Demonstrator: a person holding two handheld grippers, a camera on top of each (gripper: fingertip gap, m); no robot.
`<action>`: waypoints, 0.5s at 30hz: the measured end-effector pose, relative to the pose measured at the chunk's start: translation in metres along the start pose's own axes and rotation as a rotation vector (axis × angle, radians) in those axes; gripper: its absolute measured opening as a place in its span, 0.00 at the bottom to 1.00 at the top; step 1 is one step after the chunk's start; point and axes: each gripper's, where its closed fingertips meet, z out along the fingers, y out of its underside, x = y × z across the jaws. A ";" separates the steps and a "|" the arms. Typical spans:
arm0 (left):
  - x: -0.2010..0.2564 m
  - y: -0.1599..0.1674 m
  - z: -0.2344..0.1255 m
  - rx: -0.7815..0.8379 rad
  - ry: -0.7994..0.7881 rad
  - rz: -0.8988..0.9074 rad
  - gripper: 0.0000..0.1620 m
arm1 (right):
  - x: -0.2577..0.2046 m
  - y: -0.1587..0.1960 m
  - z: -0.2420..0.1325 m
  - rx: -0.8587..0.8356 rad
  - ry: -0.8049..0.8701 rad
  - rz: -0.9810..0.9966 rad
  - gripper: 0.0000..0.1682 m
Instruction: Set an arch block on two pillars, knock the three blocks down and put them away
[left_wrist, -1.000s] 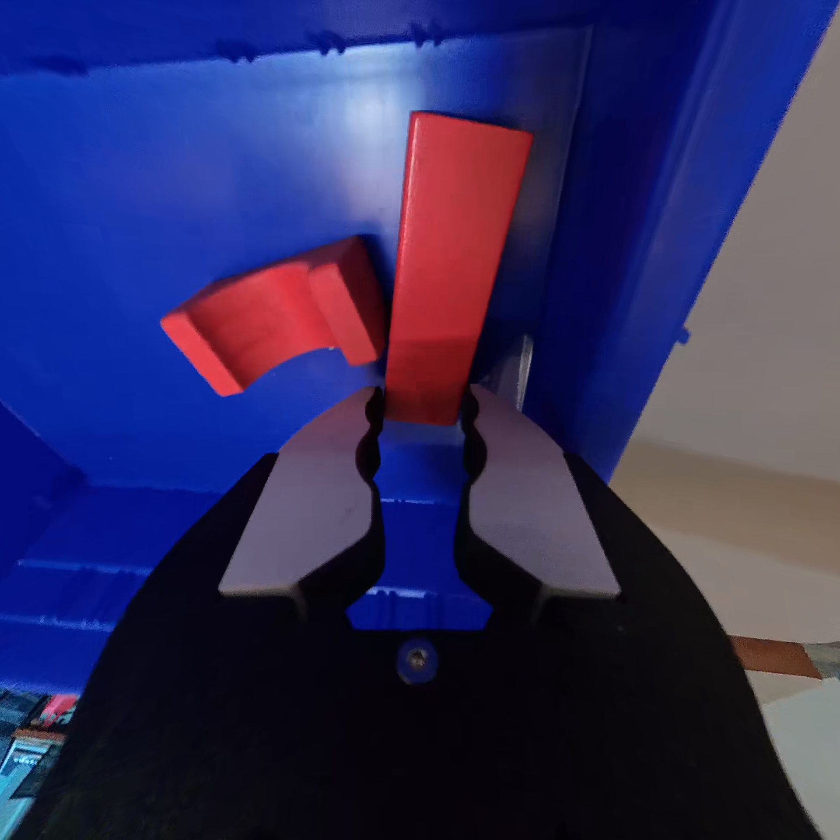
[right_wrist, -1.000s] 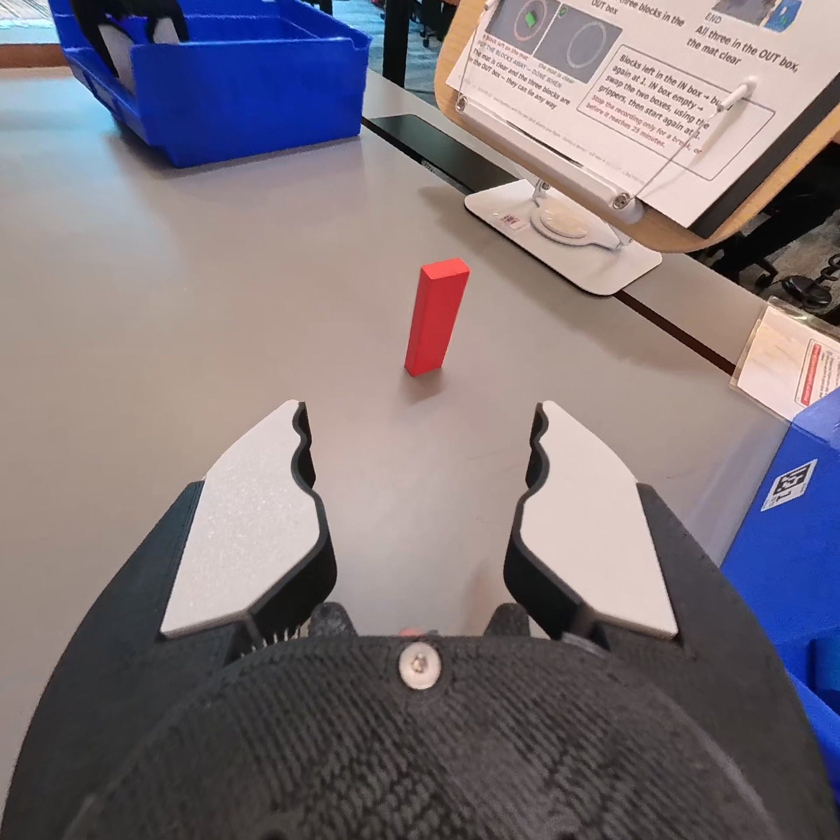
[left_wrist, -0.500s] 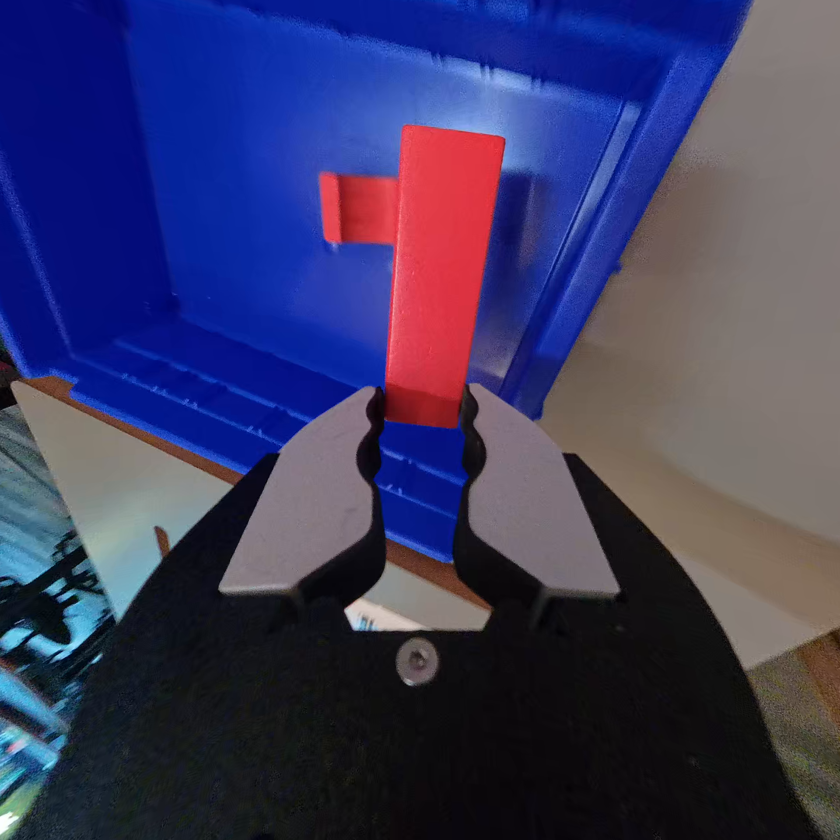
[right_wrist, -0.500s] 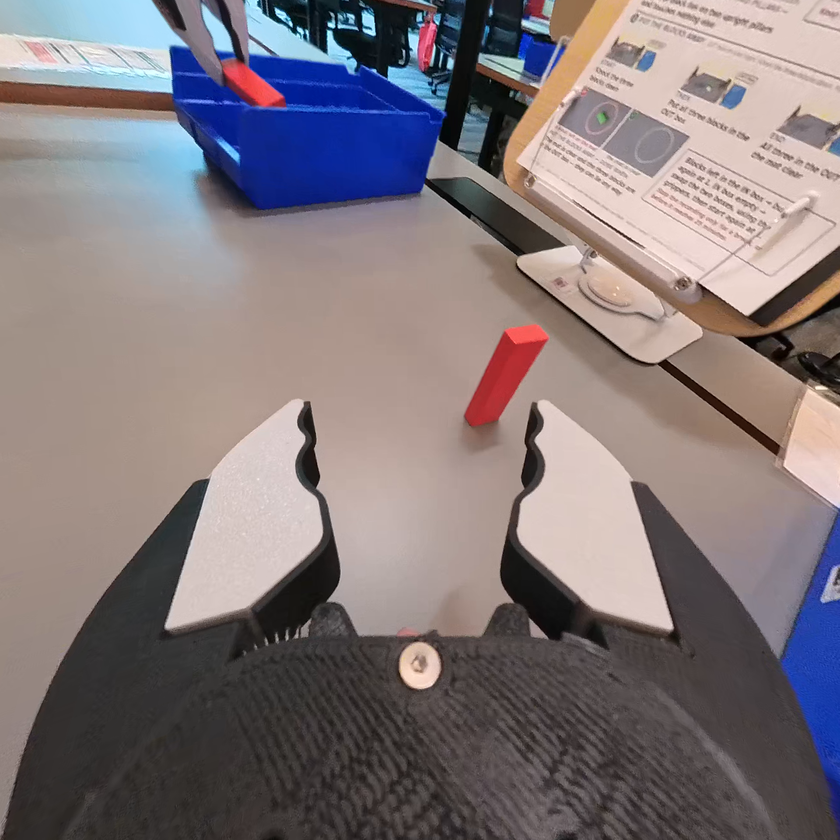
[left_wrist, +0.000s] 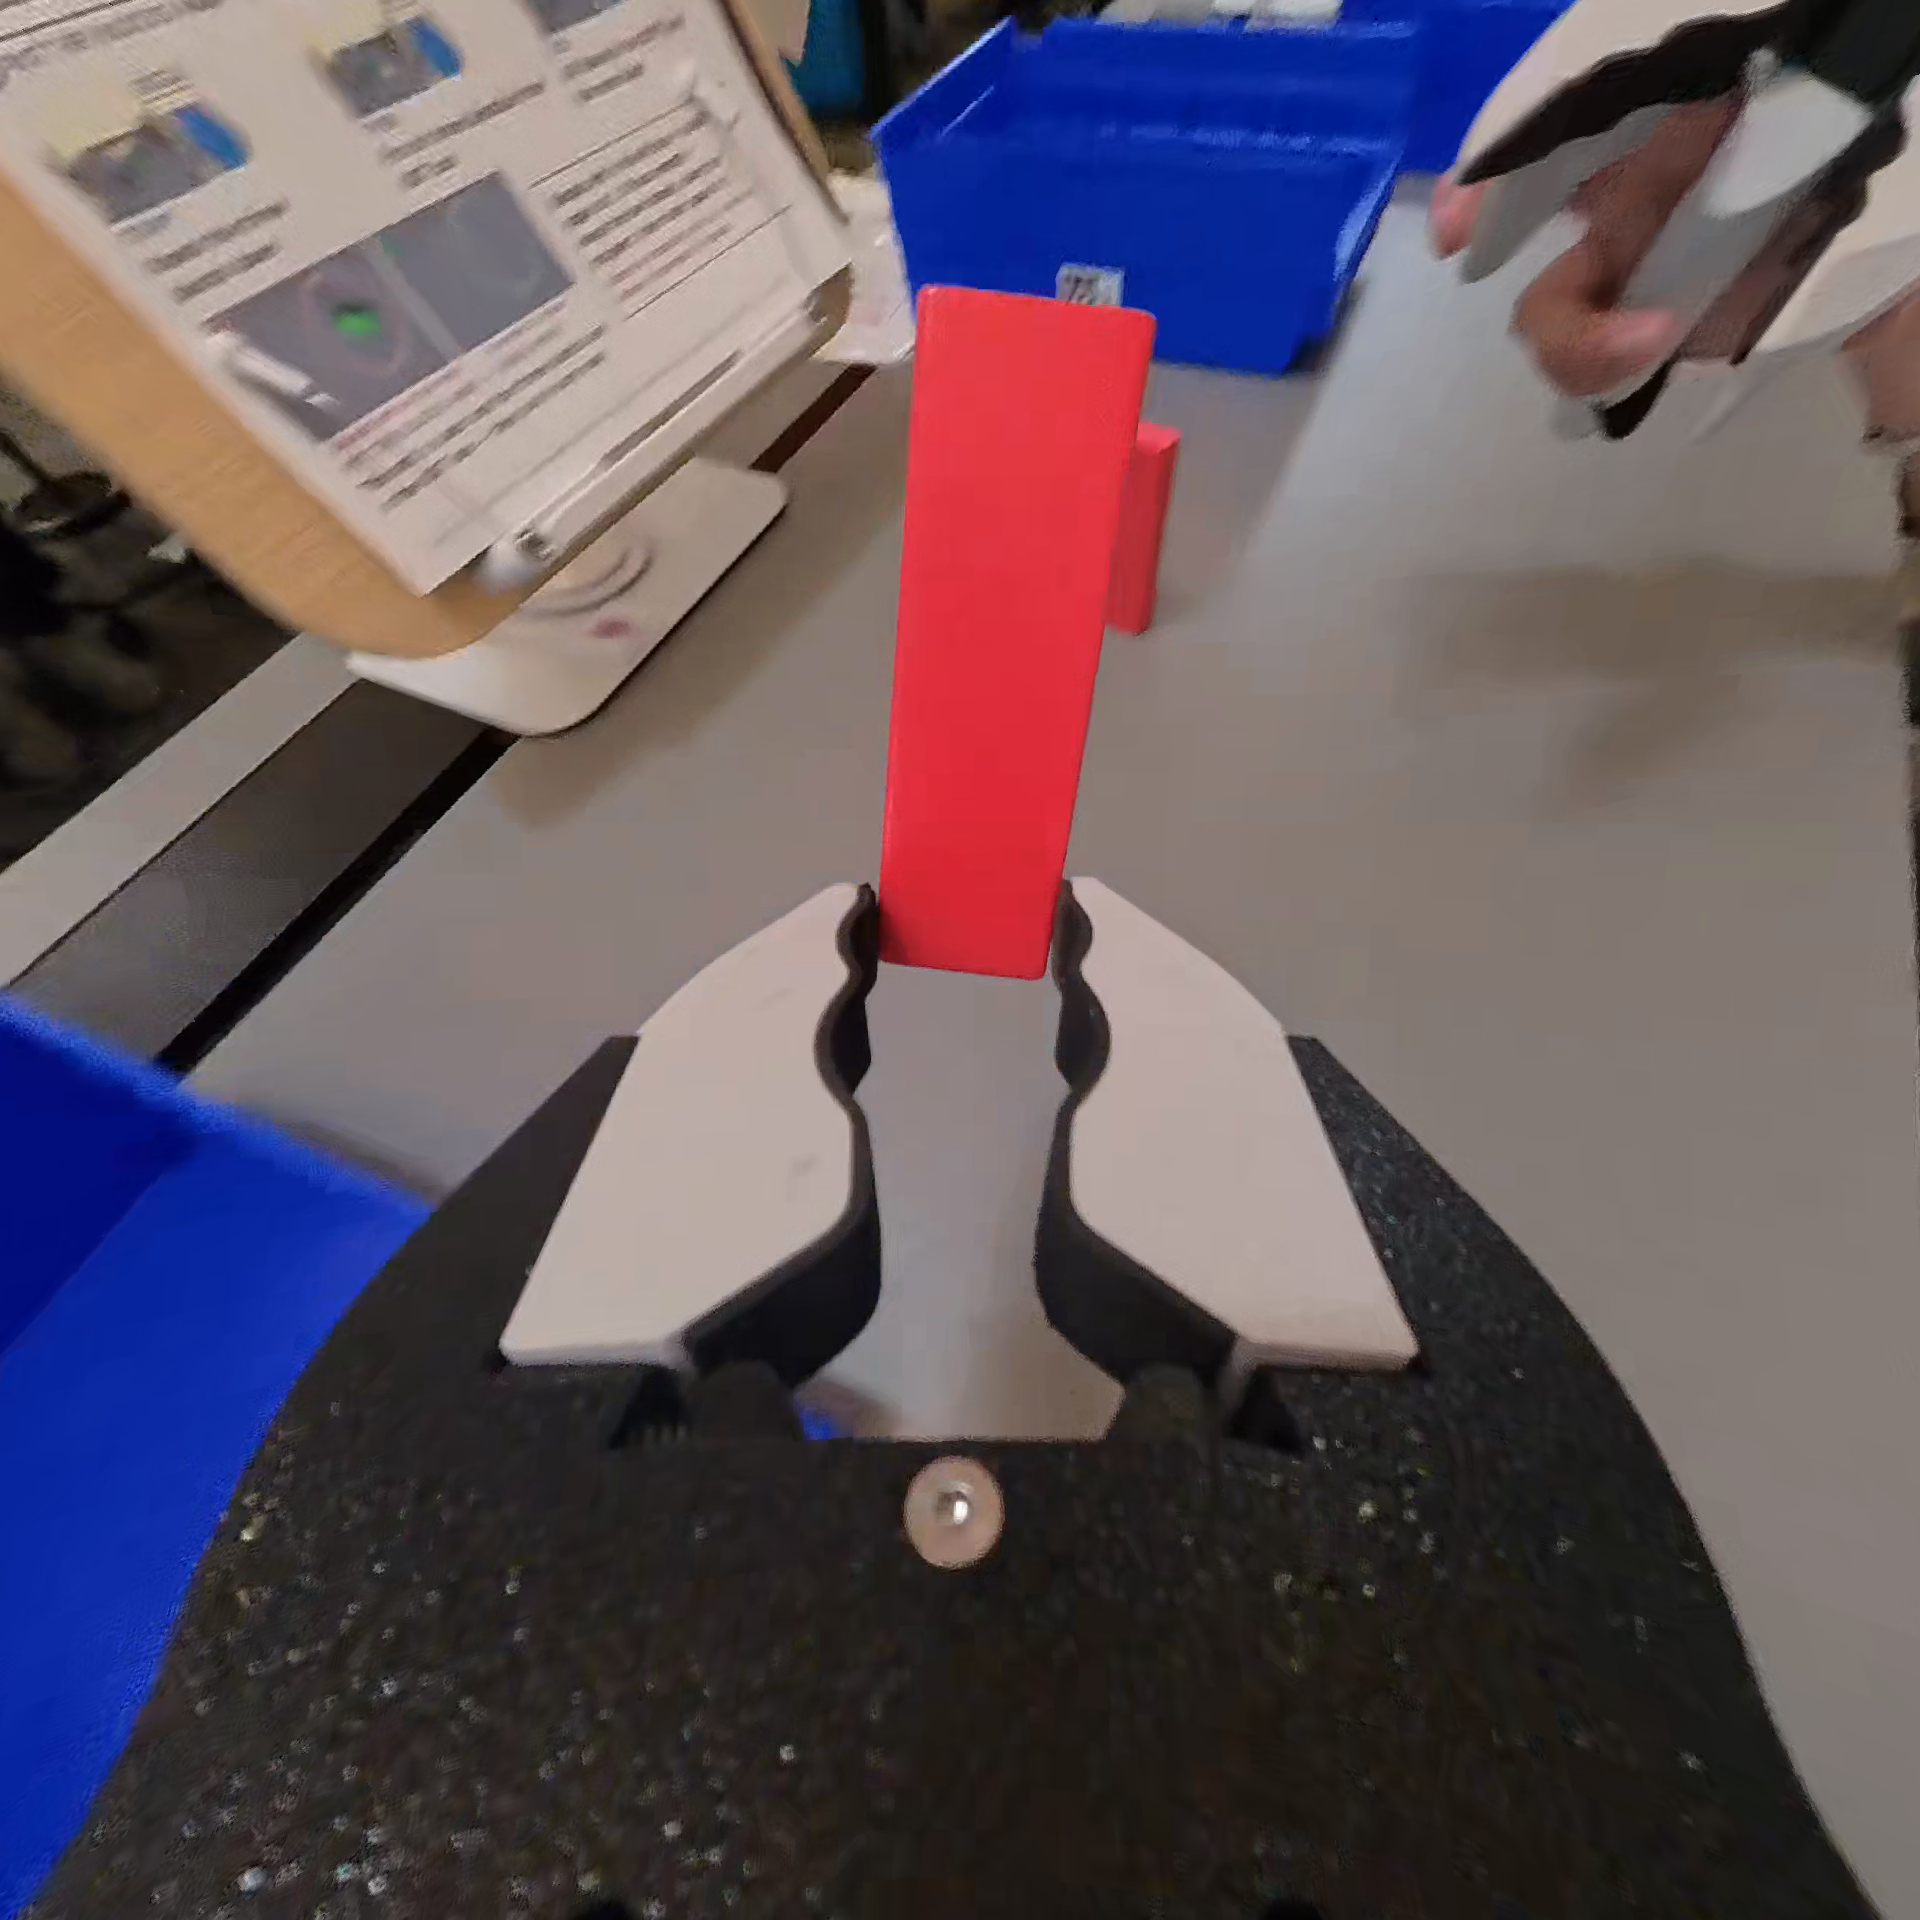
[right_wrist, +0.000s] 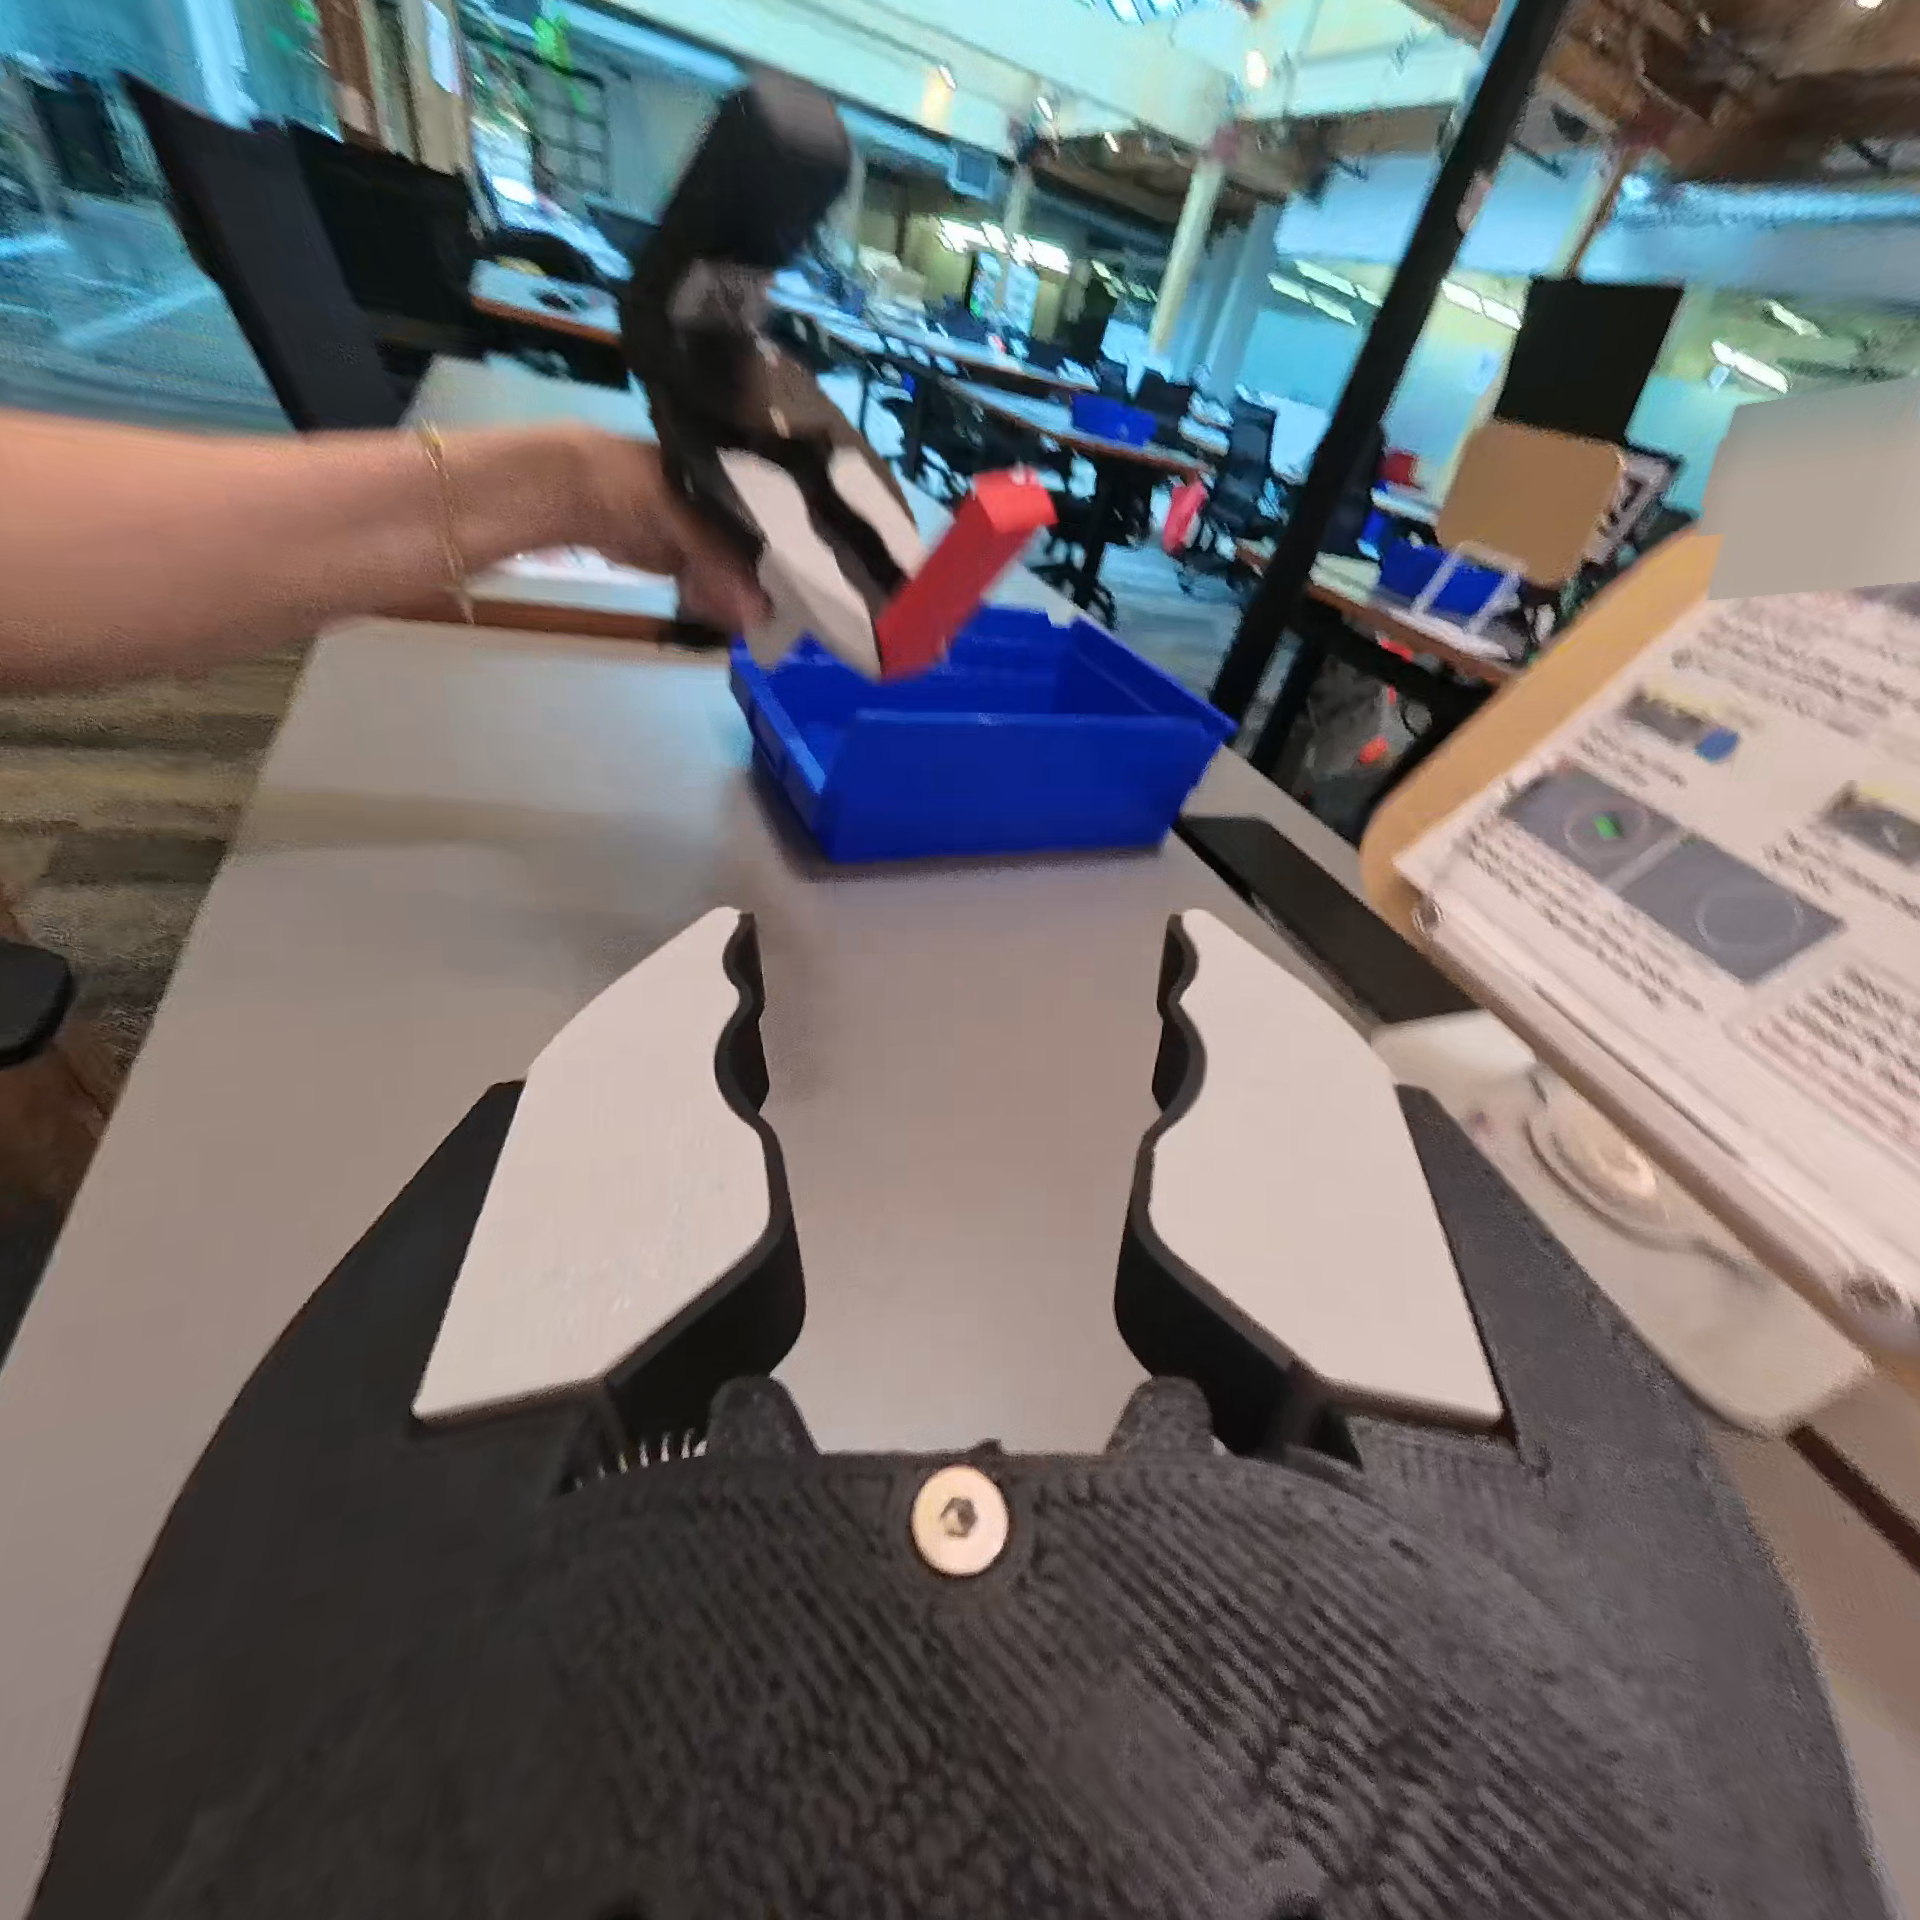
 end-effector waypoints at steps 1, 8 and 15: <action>0.010 -0.003 0.011 0.028 0.022 -0.004 0.20 | -0.002 -0.011 0.007 0.034 -0.031 -0.009 0.44; 0.062 -0.007 0.065 0.038 0.153 0.023 0.20 | 0.005 -0.025 0.048 0.024 -0.126 -0.092 0.43; 0.084 -0.005 0.075 -0.109 0.227 0.138 0.20 | -0.003 -0.008 0.054 -0.072 -0.238 -0.160 0.35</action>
